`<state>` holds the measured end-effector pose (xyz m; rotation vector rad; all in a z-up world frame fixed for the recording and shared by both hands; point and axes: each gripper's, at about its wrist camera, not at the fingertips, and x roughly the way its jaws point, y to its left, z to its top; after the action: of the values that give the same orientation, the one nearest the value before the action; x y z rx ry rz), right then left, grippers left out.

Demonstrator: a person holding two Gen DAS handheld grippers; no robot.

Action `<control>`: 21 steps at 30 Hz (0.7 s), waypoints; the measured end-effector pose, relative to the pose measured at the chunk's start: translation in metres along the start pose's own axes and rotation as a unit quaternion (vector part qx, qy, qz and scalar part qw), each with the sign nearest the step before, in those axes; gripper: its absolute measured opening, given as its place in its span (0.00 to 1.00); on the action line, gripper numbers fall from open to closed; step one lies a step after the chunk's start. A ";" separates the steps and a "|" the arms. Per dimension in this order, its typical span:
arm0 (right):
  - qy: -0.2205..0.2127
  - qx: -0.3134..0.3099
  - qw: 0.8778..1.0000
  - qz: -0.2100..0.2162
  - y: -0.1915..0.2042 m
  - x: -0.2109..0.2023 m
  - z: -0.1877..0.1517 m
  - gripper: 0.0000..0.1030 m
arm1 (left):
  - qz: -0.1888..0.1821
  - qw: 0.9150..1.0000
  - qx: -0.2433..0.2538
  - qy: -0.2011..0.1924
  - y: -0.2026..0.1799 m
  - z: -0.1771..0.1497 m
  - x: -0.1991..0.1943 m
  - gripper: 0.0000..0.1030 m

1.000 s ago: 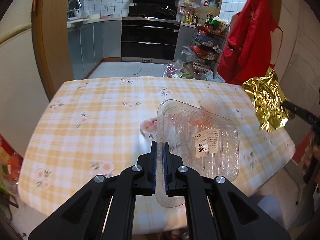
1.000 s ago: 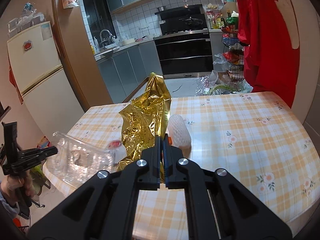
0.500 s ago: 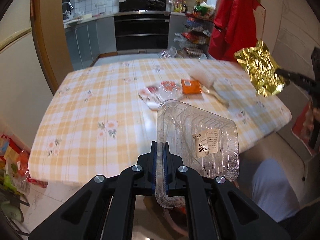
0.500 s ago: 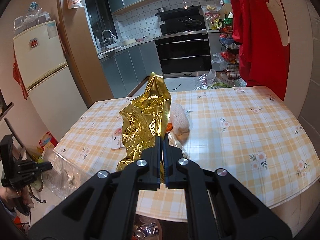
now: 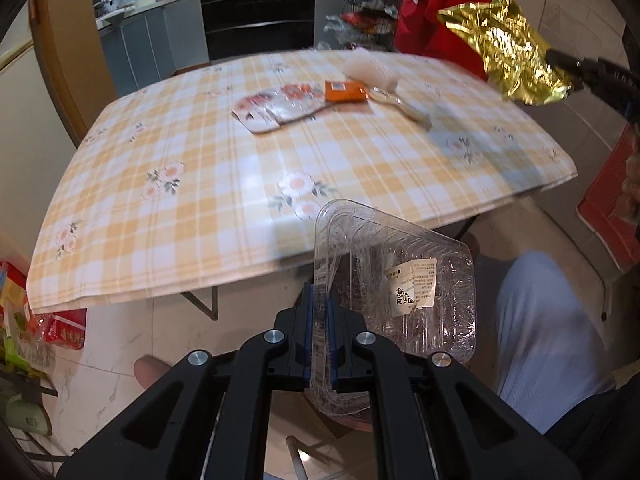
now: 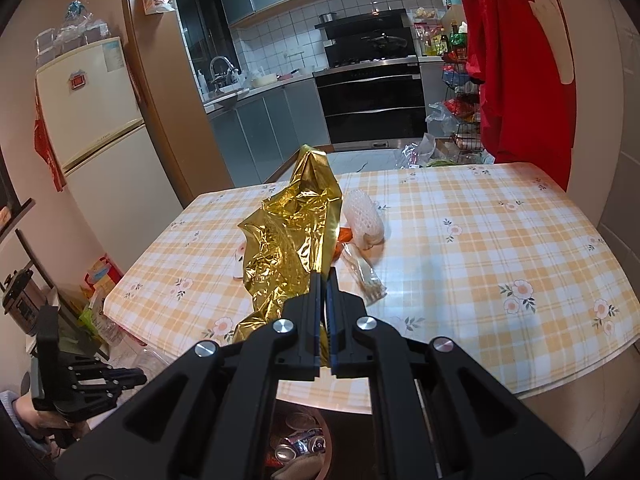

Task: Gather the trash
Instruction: 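Carry the clear tray over the bin and open the left tool while the right tool holds the foil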

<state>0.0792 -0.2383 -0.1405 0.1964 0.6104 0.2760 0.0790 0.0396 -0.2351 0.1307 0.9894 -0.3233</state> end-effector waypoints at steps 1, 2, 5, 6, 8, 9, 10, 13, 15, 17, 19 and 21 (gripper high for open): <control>0.000 0.001 1.000 -0.001 -0.001 -0.001 -0.001 0.06 | -0.002 1.000 -0.001 0.003 -0.002 -0.002 0.002 0.06; 0.001 0.002 1.000 -0.001 -0.002 -0.002 -0.001 0.06 | -0.005 1.000 -0.002 0.006 -0.003 -0.003 0.004 0.06; 0.004 0.006 1.000 -0.002 -0.005 -0.001 -0.004 0.06 | -0.028 1.000 -0.008 0.008 -0.006 -0.003 0.009 0.12; 0.006 0.006 1.000 -0.002 -0.005 0.000 -0.004 0.06 | -0.047 0.999 -0.016 0.002 -0.006 -0.002 0.010 0.33; 0.009 0.007 1.000 0.001 -0.004 0.002 -0.005 0.06 | -0.069 0.997 -0.033 -0.017 -0.007 0.000 0.007 0.62; 0.011 0.005 1.000 0.003 -0.003 0.002 -0.006 0.06 | -0.081 0.995 -0.043 -0.032 -0.006 0.002 0.003 0.63; 0.013 0.003 1.000 0.005 -0.001 0.003 -0.007 0.06 | -0.089 0.994 -0.049 -0.040 -0.006 0.005 -0.001 0.63; 0.024 -0.003 1.000 0.012 0.006 0.007 -0.011 0.06 | -0.087 0.991 -0.066 -0.072 -0.003 0.016 -0.016 0.66; 0.033 -0.010 0.999 0.020 0.012 0.010 -0.015 0.06 | -0.076 0.988 -0.080 -0.105 0.003 0.024 -0.033 0.74; 0.045 -0.017 0.998 0.028 0.019 0.014 -0.020 0.07 | -0.060 0.985 -0.091 -0.133 0.009 0.029 -0.048 0.81; 0.057 -0.025 0.997 0.035 0.025 0.019 -0.026 0.07 | -0.033 0.980 -0.102 -0.166 0.016 0.032 -0.066 0.89; 0.072 -0.036 0.996 0.043 0.034 0.024 -0.034 0.07 | -0.005 0.975 -0.110 -0.191 0.021 0.032 -0.080 0.93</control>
<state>0.0713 -0.1955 -0.1713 0.1346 0.7344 0.3977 0.0713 0.0683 -0.1516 -0.1355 0.6383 -0.2351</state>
